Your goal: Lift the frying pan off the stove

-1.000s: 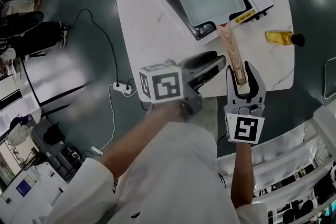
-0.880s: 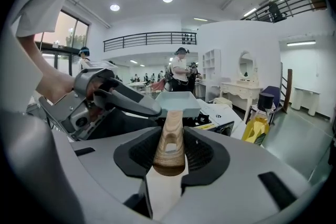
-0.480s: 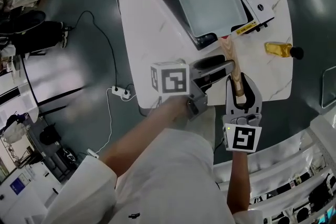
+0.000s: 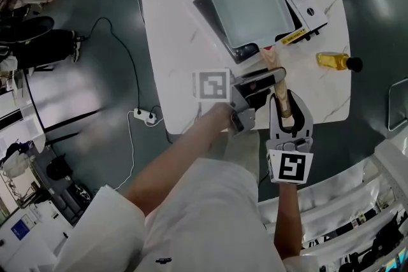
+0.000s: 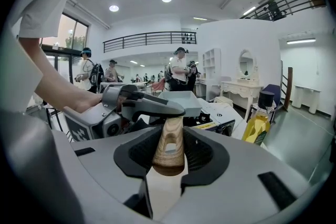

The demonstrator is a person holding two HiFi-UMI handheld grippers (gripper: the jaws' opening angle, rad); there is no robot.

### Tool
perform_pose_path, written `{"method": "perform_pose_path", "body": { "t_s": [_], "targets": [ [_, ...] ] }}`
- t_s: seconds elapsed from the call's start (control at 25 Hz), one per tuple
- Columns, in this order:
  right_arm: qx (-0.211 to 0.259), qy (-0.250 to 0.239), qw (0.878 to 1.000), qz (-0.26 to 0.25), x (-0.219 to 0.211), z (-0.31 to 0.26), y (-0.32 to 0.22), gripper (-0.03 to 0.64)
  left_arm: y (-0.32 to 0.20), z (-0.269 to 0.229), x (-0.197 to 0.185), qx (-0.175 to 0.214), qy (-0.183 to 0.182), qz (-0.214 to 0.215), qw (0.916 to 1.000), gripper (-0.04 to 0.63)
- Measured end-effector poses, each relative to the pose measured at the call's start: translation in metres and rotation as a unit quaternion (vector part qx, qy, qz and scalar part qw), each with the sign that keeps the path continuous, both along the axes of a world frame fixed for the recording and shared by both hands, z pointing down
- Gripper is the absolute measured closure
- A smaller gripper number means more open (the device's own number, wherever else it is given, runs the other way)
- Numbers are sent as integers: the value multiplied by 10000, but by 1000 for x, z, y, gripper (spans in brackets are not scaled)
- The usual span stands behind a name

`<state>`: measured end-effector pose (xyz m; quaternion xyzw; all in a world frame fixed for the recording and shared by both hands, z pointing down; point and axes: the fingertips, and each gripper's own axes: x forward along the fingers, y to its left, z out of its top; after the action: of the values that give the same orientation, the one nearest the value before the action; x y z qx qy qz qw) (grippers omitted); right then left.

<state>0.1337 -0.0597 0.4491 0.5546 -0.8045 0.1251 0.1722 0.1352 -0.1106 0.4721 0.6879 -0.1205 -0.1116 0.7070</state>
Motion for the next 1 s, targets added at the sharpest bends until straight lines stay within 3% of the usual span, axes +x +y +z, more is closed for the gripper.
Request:
{"method": "perform_pose_path", "body": {
  "t_s": [0.12, 0.4, 0.6, 1.0],
  "targets": [
    [28, 11, 10000, 6, 3, 2, 0, 500, 0, 3, 2, 34, -55, 75, 10000, 484],
    [-13, -55, 10000, 38, 2, 10, 1, 500, 5, 3, 4, -460, 63, -39, 9989, 500],
    [-137, 98, 9998, 88, 1, 8, 4, 502, 8, 4, 3, -213, -131, 140, 9996, 495],
    [102, 21, 9999, 128, 4, -19, 13, 502, 17, -20, 7, -235, 212, 74, 9995, 492]
  ]
}}
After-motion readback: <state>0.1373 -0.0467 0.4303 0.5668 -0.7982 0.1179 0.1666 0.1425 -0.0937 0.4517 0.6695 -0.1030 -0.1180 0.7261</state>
